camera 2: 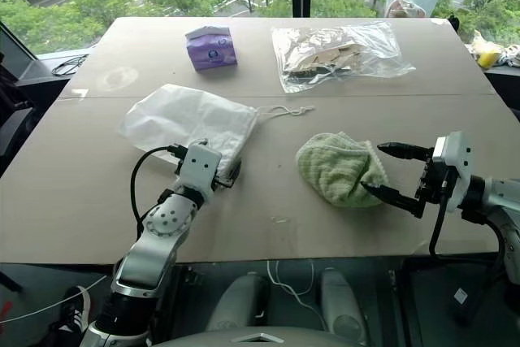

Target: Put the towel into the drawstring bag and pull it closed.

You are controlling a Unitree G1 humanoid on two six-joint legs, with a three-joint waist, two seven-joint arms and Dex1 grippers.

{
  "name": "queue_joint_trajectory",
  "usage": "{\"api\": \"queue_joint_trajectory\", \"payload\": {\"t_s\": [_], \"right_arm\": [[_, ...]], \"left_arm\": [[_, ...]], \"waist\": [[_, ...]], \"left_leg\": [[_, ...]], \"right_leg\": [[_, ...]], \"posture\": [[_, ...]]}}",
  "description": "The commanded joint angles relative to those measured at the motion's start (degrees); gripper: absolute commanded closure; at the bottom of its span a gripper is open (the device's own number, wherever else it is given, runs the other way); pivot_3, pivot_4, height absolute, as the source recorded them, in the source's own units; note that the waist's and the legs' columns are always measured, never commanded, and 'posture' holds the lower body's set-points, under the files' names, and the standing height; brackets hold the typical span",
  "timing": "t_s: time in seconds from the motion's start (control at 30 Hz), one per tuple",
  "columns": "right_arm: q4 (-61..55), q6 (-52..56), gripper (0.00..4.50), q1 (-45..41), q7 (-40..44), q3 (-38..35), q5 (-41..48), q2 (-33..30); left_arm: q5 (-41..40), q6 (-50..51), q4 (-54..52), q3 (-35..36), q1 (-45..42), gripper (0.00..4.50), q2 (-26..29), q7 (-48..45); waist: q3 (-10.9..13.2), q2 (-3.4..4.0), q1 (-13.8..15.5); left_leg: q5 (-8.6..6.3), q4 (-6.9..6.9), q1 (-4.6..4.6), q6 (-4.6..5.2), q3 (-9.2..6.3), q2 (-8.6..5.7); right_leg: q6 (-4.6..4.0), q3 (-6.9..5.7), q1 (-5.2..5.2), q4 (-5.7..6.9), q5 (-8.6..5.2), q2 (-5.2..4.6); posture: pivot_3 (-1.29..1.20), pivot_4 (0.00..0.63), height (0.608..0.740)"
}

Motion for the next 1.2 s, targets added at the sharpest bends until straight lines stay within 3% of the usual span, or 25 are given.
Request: {"api": "queue_joint_trajectory", "payload": {"t_s": [0.03,0.1,0.3,0.73,0.87,1.07,1.2], "right_arm": [[-1.4,-0.1,0.00,-0.3,-0.7,-0.6,0.4,0.2],[-1.3,-0.1,0.00,-0.3,-0.9,-0.5,0.3,0.4],[-0.8,0.0,0.00,-1.2,-1.1,-0.9,0.8,0.5],[-0.9,-0.1,0.00,-1.1,-1.6,-1.2,0.7,0.4],[-0.8,-0.2,0.00,-1.2,-1.8,-1.2,0.5,0.5],[-0.5,-0.4,0.00,-1.7,-2.1,-1.1,0.6,0.8],[-0.6,0.3,0.00,-2.5,-2.5,-0.8,1.4,1.3]], "left_arm": [[2.1,-1.9,-0.5,-0.4,-0.1,0.30,-0.9,0.9],[2.1,-1.0,-0.4,0.1,-0.3,0.69,-2.1,1.4],[2.8,1.3,0.0,0.8,-0.2,3.26,-3.1,0.5],[3.8,3.7,-0.4,1.4,-0.7,3.26,-3.7,0.5],[4.9,2.7,-0.2,2.3,-0.7,4.42,-4.0,2.1],[3.5,0.8,-1.3,3.9,-2.5,4.42,-3.0,-0.1],[-4.1,1.2,-4.1,9.4,-5.3,4.42,-1.4,-6.3]], "waist": [[0.0,0.00,0.0],[0.0,0.00,0.0],[0.0,0.00,0.0],[0.0,0.00,0.0],[0.0,0.00,0.0],[0.0,0.00,0.0],[0.0,-0.02,0.0]], "left_leg": [[0.00,0.00,0.00,0.00,0.00,0.00],[0.00,-0.01,0.00,0.00,-0.02,0.00],[0.00,-0.01,-0.01,0.00,-0.03,0.00],[0.00,-0.01,-0.01,0.00,-0.03,0.00],[0.00,-0.01,-0.01,0.00,-0.03,0.00],[0.00,-0.01,-0.01,0.00,-0.03,0.00],[0.00,-0.01,-0.01,0.00,-0.04,0.01]], "right_leg": [[0.00,0.00,0.00,0.00,0.00,0.00],[0.00,-0.01,0.00,0.00,0.00,0.00],[0.00,-0.03,0.00,0.00,0.00,0.01],[0.00,-0.03,0.00,0.00,0.00,0.00],[0.00,-0.03,0.00,0.00,0.00,0.00],[0.00,-0.03,0.00,0.00,0.00,0.00],[0.00,-0.05,0.00,0.01,0.00,0.01]], "posture": [[0.00,0.150,0.740],[0.00,0.150,0.740],[0.00,0.150,0.740],[0.00,0.150,0.740],[0.00,0.150,0.740],[0.00,0.150,0.740],[0.00,0.150,0.740]]}}
